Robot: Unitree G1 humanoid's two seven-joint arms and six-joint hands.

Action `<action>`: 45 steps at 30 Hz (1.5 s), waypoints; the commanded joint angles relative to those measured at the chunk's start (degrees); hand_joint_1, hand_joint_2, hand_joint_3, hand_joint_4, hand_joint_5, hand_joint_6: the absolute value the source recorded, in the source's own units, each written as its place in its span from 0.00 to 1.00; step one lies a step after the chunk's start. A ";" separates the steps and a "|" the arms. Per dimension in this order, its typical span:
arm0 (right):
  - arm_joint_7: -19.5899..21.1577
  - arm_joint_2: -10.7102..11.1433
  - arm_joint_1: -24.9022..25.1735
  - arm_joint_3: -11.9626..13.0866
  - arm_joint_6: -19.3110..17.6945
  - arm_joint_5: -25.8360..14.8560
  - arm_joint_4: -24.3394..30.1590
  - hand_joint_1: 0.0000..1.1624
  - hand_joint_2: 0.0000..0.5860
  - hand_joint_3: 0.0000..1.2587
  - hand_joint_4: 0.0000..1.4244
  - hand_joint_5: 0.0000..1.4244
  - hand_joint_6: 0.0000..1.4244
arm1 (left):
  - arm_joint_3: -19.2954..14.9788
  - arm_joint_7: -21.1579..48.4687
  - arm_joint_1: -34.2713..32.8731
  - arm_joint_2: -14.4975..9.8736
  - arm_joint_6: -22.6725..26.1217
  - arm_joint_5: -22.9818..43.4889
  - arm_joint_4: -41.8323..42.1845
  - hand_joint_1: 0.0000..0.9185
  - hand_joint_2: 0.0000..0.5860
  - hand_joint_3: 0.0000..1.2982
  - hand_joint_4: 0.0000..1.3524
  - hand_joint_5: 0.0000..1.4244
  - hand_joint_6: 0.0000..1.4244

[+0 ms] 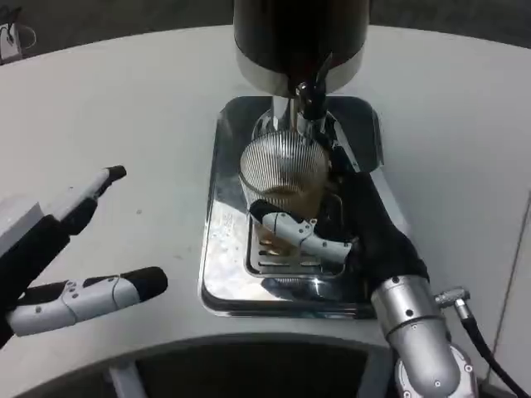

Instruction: Grasp the cup under the faucet to collect the drink, then remove the cup.

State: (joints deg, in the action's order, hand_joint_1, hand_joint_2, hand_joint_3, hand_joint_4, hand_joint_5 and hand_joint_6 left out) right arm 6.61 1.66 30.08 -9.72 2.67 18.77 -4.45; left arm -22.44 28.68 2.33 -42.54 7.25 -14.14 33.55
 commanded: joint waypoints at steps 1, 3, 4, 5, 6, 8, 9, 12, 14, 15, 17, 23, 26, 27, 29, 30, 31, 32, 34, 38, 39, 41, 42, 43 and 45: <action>0.27 -0.99 1.66 -0.69 -0.21 0.30 -1.86 0.67 0.38 0.00 0.06 0.11 0.08 | 0.81 0.43 -0.44 -1.32 0.36 -0.71 -1.00 0.00 0.00 0.00 0.00 0.00 0.09; 0.30 -1.17 1.80 -0.82 -0.28 0.21 -2.30 0.67 0.38 0.01 0.08 0.12 0.08 | 0.96 0.40 -0.73 -1.57 0.39 -0.71 -1.51 0.00 0.00 0.00 0.00 0.00 0.09; 0.37 -1.27 1.78 -0.93 -0.33 0.25 -2.38 0.67 0.38 0.01 0.09 0.13 0.08 | 1.03 0.39 -0.85 -1.66 0.37 -0.75 -1.71 0.00 0.00 0.00 0.00 0.00 0.09; 0.44 -1.32 1.77 -1.01 -0.38 0.29 -2.43 0.67 0.38 0.02 0.09 0.14 0.09 | 1.16 0.43 -0.95 -1.82 0.30 -0.71 -1.99 0.00 0.00 0.00 0.00 0.00 0.09; 0.41 -1.39 1.63 -1.18 -0.48 0.32 -2.39 0.67 0.38 0.03 0.10 0.14 0.09 | 1.24 0.47 -1.03 -1.95 0.24 -0.63 -2.25 0.00 0.00 0.00 0.00 0.00 0.09; 0.29 -1.47 1.18 -1.47 -0.57 0.42 -2.07 0.67 0.38 0.04 0.11 0.15 0.09 | 1.34 0.43 -1.11 -2.15 0.12 -0.54 -2.60 0.00 0.00 0.00 0.00 0.00 0.09; 0.26 -1.50 1.02 -1.55 -0.58 0.45 -1.94 0.67 0.38 0.05 0.11 0.15 0.10 | 1.37 0.40 -1.12 -2.24 0.07 -0.50 -2.75 0.00 0.00 0.00 0.00 0.00 0.09; 0.42 -1.69 0.54 -1.62 -0.63 0.46 -1.60 0.67 0.38 0.06 0.12 0.16 0.10 | 1.47 0.52 -1.08 -2.43 0.02 -0.36 -3.12 0.00 0.00 0.00 0.00 0.00 0.09; 0.93 -2.09 -0.07 -1.72 -1.16 0.38 -1.26 0.66 0.38 0.08 0.12 0.17 0.10 | 1.49 0.60 -0.98 -2.49 -0.03 -0.31 -3.27 0.00 0.00 0.00 0.00 0.00 0.09; 1.14 -2.22 -0.29 -1.77 -1.35 0.33 -1.13 0.66 0.37 0.08 0.13 0.17 0.10 | 1.48 0.60 -0.91 -2.50 -0.04 -0.34 -3.29 0.00 0.00 0.00 0.00 0.00 0.09; 1.21 -2.42 -0.73 -1.94 -1.82 0.08 -0.96 0.66 0.37 0.09 0.13 0.18 0.10 | 1.41 0.63 -0.78 -2.50 0.00 -0.33 -3.31 0.00 0.00 0.00 0.00 0.00 0.09; 2.25 -3.41 -2.19 -2.56 -3.64 0.08 -0.76 0.67 0.38 0.12 0.15 0.22 0.12 | 1.49 0.79 -0.35 -2.48 0.24 -0.49 -3.14 0.00 0.00 0.00 0.00 0.00 0.10; 3.48 -4.59 -2.24 -2.64 -3.76 0.02 -1.41 0.67 0.38 0.13 0.16 0.23 0.16 | 1.50 1.08 -0.04 -2.63 0.34 -0.54 -2.97 0.00 0.00 0.00 0.00 0.00 0.10; 3.98 -4.98 -2.20 -2.61 -3.85 0.04 -1.58 0.67 0.38 0.13 0.16 0.23 0.17 | 1.43 1.17 0.05 -2.64 0.39 -0.53 -2.90 0.00 0.00 0.00 0.00 0.00 0.10; 4.85 -5.46 -2.13 -2.66 -4.09 0.28 -1.82 0.68 0.37 0.15 0.17 0.24 0.19 | 1.19 1.38 0.25 -2.71 0.43 -0.45 -2.79 0.00 0.00 0.00 0.00 0.00 0.11; 5.21 -5.70 -2.05 -2.74 -4.23 0.36 -2.02 0.69 0.37 0.15 0.18 0.25 0.21 | 1.06 1.48 0.36 -2.76 0.44 -0.41 -2.75 0.00 0.00 0.00 0.00 0.00 0.11; 5.44 -5.85 -2.00 -2.81 -4.32 0.39 -2.16 0.69 0.37 0.16 0.19 0.25 0.23 | 0.86 1.60 0.56 -2.85 0.48 -0.33 -2.69 0.00 0.00 0.00 0.00 0.00 0.11; 5.86 -6.15 -1.98 -2.88 -4.46 0.45 -2.43 0.69 0.38 0.17 0.19 0.26 0.24 | 0.73 1.67 0.69 -2.90 0.50 -0.27 -2.65 0.00 0.00 0.00 0.00 0.00 0.11; 6.71 -6.67 -2.11 -3.02 -4.71 0.71 -2.73 0.70 0.38 0.18 0.20 0.26 0.26 | 0.53 1.79 0.95 -3.03 0.53 -0.18 -2.57 0.00 0.00 0.00 0.00 0.00 0.11; 8.82 -7.51 -2.59 -3.60 -5.40 1.85 -3.33 0.72 0.37 0.22 0.23 0.30 0.31 | 0.51 2.26 1.14 -3.28 0.55 0.03 -2.46 0.00 0.00 0.00 0.00 0.00 0.11; 9.67 -7.86 -2.81 -3.62 -5.56 2.10 -3.54 0.72 0.38 0.23 0.24 0.31 0.32 | 0.54 2.38 1.16 -3.31 0.52 0.02 -2.42 0.00 0.00 0.00 0.00 0.00 0.11; 10.93 -8.34 -3.10 -3.58 -5.84 2.47 -3.83 0.73 0.37 0.25 0.27 0.34 0.36 | 0.52 2.47 1.24 -3.33 0.48 -0.08 -2.32 0.00 0.00 0.00 0.00 0.00 0.11; 11.61 -8.56 -3.23 -3.53 -5.97 2.75 -3.91 0.74 0.37 0.27 0.29 0.36 0.39 | 0.48 2.52 1.29 -3.30 0.49 -0.05 -2.28 0.00 0.00 0.00 0.00 0.00 0.11; 12.07 -8.71 -3.31 -3.49 -6.09 2.97 -3.98 0.74 0.37 0.28 0.31 0.38 0.43 | 0.37 2.59 1.40 -3.30 0.49 -0.05 -2.26 0.00 0.00 0.00 0.00 0.00 0.11; 13.89 -9.21 -3.60 -3.35 -6.20 3.44 -4.05 0.75 0.37 0.31 0.34 0.41 0.49 | 0.22 2.74 1.53 -3.29 0.50 -0.02 -2.27 0.00 0.00 0.00 0.00 0.00 0.11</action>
State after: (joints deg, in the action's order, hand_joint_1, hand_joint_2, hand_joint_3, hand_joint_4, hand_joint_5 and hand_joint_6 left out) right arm 18.30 -6.07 27.50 -13.06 -2.38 21.33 -7.94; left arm -21.64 30.66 2.98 -44.89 7.44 -14.08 30.88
